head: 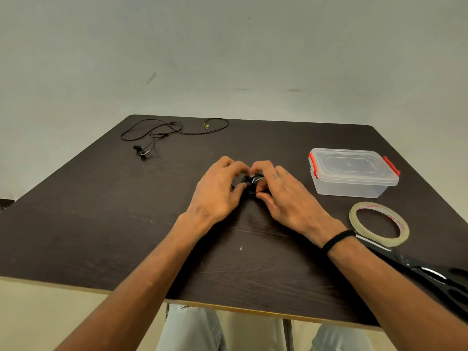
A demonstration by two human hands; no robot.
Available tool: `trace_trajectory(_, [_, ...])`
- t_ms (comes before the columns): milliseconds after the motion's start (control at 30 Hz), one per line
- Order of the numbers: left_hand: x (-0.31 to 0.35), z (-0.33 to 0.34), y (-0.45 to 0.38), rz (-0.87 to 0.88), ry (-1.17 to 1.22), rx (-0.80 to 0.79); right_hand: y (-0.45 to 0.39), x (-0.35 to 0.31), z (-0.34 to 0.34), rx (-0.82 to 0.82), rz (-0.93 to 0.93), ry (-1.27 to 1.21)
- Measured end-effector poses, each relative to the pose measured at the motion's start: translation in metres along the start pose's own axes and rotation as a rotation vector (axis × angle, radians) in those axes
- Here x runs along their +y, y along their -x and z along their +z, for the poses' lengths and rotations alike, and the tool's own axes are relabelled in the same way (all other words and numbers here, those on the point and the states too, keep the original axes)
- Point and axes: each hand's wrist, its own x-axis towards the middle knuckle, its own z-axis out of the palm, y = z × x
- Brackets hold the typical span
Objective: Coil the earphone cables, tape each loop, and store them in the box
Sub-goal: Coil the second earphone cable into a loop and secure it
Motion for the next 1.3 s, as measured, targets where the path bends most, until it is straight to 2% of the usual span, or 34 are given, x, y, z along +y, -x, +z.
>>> trace_trajectory(67, [-0.006, 0.001, 0.002, 0.108, -0.081, -0.079, 0.0, 0.004, 0.003, 0.032, 0.044, -0.063])
trace_trajectory(167, [-0.013, 0.0, 0.004, 0.134, -0.098, -0.143, 0.001, 0.007, 0.003, 0.051, 0.13, -0.164])
trace_trajectory(533, [-0.014, 0.002, -0.013, 0.391, -0.411, -0.177, 0.006, 0.017, -0.005, 0.121, 0.326, -0.459])
trace_trajectory(700, [-0.017, -0.012, -0.023, 0.524, -0.503, -0.274, 0.007, 0.021, -0.006, 0.105, 0.354, -0.447])
trace_trajectory(933, [-0.013, -0.018, -0.034, 0.804, -0.667, -0.292, 0.007, 0.019, -0.006, 0.065, 0.359, -0.401])
trace_trajectory(1000, [-0.011, -0.02, -0.035, 0.779, -0.676, -0.344, 0.008, 0.017, -0.006, 0.058, 0.345, -0.37])
trace_trajectory(1133, [0.001, -0.029, -0.043, 0.589, -0.598, -0.531, 0.009, 0.013, -0.007, 0.083, 0.31, -0.35])
trace_trajectory(1300, [0.01, -0.037, -0.061, 0.455, -0.478, -0.659, 0.008, 0.007, -0.009, 0.175, 0.369, -0.397])
